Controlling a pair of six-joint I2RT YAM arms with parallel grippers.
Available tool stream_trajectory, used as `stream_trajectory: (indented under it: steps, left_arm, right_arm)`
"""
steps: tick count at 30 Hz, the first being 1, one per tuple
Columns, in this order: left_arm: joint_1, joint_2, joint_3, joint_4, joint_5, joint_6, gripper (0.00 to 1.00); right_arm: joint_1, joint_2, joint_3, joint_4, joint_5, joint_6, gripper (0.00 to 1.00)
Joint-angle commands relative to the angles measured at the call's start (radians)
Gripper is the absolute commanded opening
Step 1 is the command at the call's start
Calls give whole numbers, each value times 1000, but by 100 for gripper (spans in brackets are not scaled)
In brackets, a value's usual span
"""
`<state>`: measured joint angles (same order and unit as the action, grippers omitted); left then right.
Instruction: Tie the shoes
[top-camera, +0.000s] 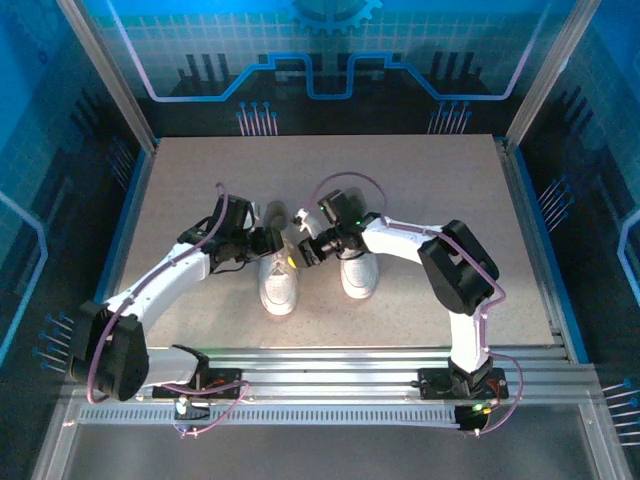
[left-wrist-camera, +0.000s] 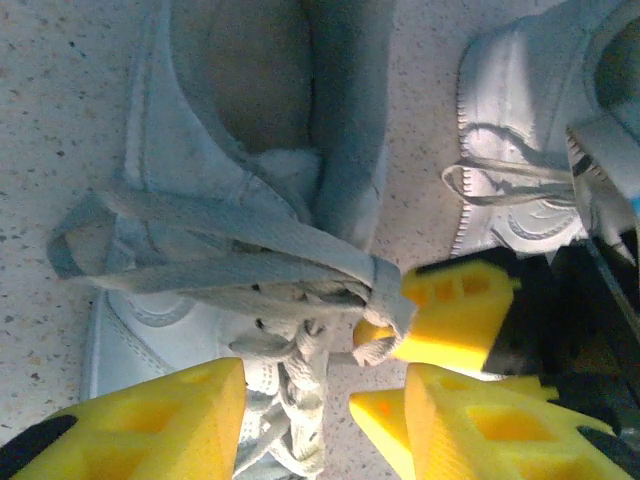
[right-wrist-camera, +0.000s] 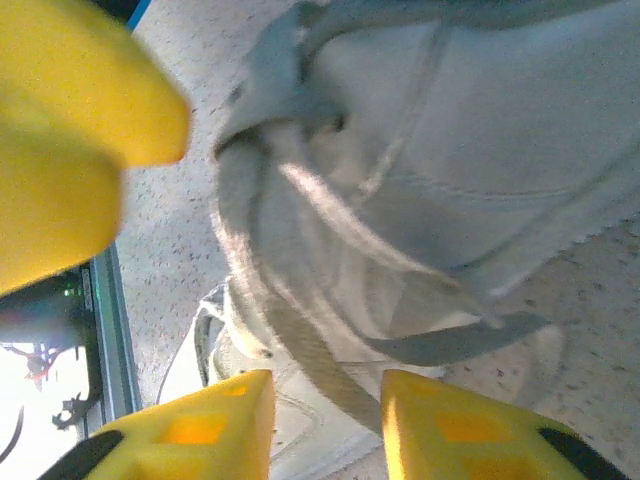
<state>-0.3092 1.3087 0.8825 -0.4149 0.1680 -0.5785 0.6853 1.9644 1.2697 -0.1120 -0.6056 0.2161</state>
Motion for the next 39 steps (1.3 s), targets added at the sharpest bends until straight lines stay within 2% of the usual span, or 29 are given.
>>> stream_trajectory:
  steps: [1,7,14,21,26,32,39]
  left_arm:
    - [-15,20,69,-21,-54,-17,47]
    - [-57,63,114,-39,-111,-35,49]
    - [-111,152,168,-102,-197,6,49]
    - [-123,182,162,-112,-245,36,44]
    - [-123,143,131,-85,-251,45,39]
    - [-123,134,121,-60,-245,41,38]
    - [-122,132,107,-26,-221,26,37]
  right_arm:
    - [19,-48,-46,88,-68,-3,27]
    - [12,-118,-140,191,-97,26,26]
    - [-58,-208,-157,85,7,6,27]
    - [-92,-192,-96,-3,125,-41,27]
    - [-94,-138,-46,10,99,-88,31]
    - [-93,-59,-8,92,-17,-140,36]
    - [-80,0,6,169,-46,-227,40]
